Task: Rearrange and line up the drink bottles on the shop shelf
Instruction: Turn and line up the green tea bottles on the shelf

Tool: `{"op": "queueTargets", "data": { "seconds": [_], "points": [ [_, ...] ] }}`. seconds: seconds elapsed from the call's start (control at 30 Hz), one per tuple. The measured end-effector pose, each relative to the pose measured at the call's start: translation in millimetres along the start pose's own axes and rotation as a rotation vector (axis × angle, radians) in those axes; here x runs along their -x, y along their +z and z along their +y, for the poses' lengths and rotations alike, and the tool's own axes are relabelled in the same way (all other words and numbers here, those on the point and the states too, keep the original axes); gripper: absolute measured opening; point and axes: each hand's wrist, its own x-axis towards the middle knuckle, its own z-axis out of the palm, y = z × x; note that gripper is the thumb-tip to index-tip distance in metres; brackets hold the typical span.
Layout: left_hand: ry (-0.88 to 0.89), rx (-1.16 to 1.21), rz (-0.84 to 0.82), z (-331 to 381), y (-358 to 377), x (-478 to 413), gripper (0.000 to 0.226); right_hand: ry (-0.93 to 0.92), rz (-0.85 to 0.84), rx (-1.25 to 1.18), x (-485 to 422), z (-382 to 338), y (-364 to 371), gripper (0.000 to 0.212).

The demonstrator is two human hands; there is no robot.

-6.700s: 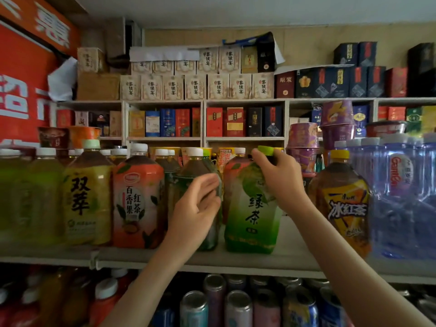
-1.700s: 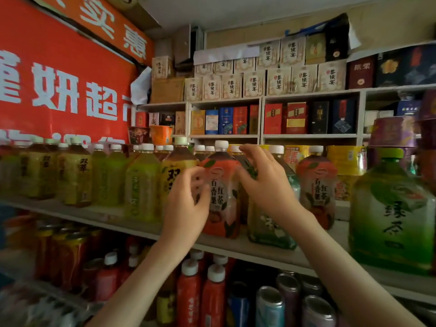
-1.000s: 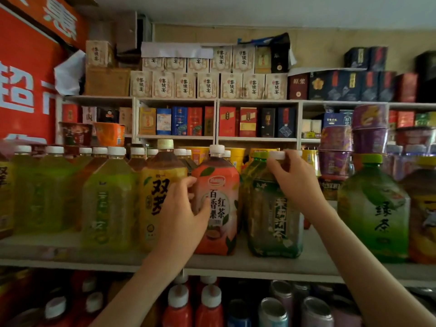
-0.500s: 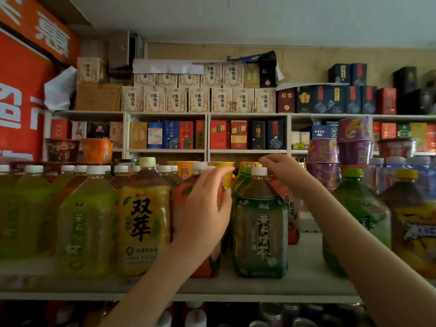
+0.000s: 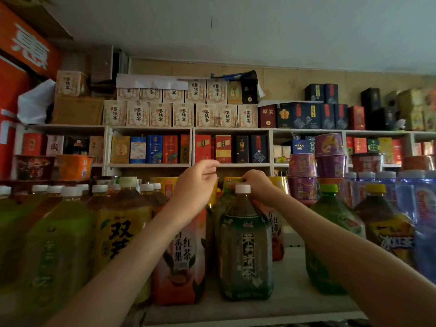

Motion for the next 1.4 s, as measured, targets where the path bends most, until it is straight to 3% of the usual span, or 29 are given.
{"op": "queueTargets", "data": {
  "seconds": [0.2,0.43,0.63,0.8,1.07,1.27,1.33,1.4],
  "points": [
    [0.004,0.087,-0.092,7,-4,-31,0.034,-0.001,0.237,-0.082,-18,-23,-61,0.036],
    [-0.005,0.169,-0.281,41,35,-63,0.059,-0.046,0.32,-0.006,-19,-24,-114,0.04],
    [-0.03,0.127,-0.294,69,84,-76,0.069,-0.039,0.35,-0.051,-17,8,-154,0.052],
    [-0.067,-0.024,-0.233,82,133,-75,0.069,0.005,0.367,-0.169,-18,50,-171,0.047],
    [-0.225,-0.159,-0.333,82,158,-71,0.055,-0.021,0.222,-0.186,-22,87,-157,0.033],
    [-0.353,-0.283,-0.547,81,166,-64,0.032,0.05,0.005,-0.005,-17,116,-135,0.036],
    [-0.389,-0.285,-0.637,83,169,-60,0.013,0.077,-0.01,0.071,-14,126,-129,0.042],
    [-0.41,-0.265,-0.686,82,173,-59,0.011,0.118,-0.05,0.113,-11,134,-125,0.038]
  ]
}}
